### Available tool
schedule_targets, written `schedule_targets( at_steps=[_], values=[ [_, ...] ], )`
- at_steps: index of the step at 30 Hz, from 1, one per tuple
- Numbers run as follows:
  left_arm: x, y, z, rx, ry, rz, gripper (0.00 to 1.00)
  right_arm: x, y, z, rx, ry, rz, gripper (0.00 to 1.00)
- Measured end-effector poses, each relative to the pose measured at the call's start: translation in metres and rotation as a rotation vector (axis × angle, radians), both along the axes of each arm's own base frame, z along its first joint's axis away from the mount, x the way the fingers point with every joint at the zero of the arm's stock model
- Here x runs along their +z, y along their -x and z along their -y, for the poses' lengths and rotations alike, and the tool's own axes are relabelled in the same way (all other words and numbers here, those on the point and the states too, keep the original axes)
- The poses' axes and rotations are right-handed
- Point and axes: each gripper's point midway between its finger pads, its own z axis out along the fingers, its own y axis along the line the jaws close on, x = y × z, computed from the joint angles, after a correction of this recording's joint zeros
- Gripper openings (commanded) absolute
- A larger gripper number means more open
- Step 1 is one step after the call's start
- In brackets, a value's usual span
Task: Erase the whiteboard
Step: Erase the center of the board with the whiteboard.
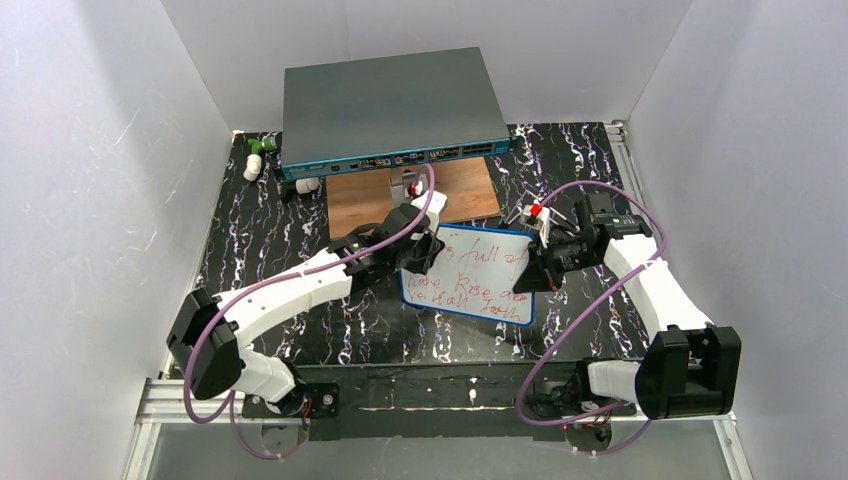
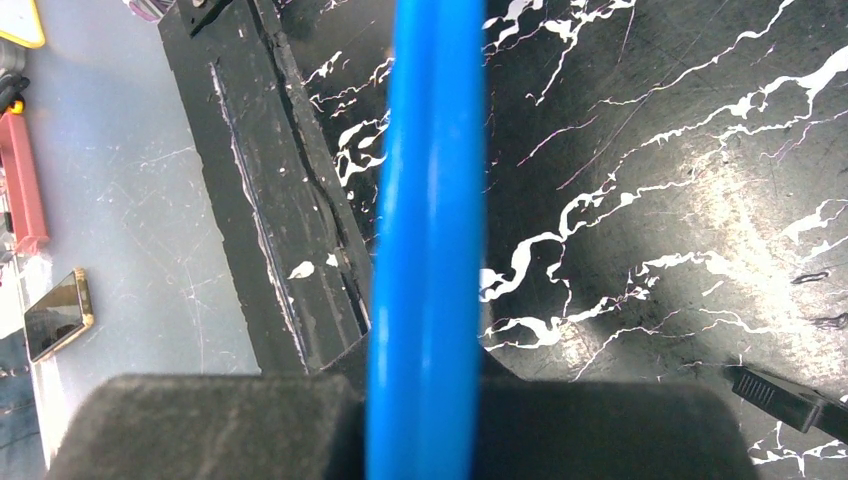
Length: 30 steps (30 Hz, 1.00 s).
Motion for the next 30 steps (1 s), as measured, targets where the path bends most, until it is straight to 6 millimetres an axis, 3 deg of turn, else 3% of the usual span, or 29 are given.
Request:
schedule_targets(
  at_steps=[10,15,23,30],
  values=[
    [-0.008,0.030,0.034,-0.113,-0.068,0.038,0.00,-0.001,0.005,0.001,0.002,0.005,-0.021,0.01],
    [0.000,0.024,0.031,-0.088,-0.088,0.066,0.00,-0.001,0.005,0.001,0.003,0.006,-0.021,0.01],
    [0.039,-0.005,0.031,-0.038,-0.061,0.146,0.00,0.000,0.005,0.001,0.000,0.003,-0.026,0.01],
    [0.028,-0.003,0.032,-0.067,-0.055,0.139,0.00,0.000,0.009,0.001,-0.013,0.005,-0.059,0.01]
  ],
)
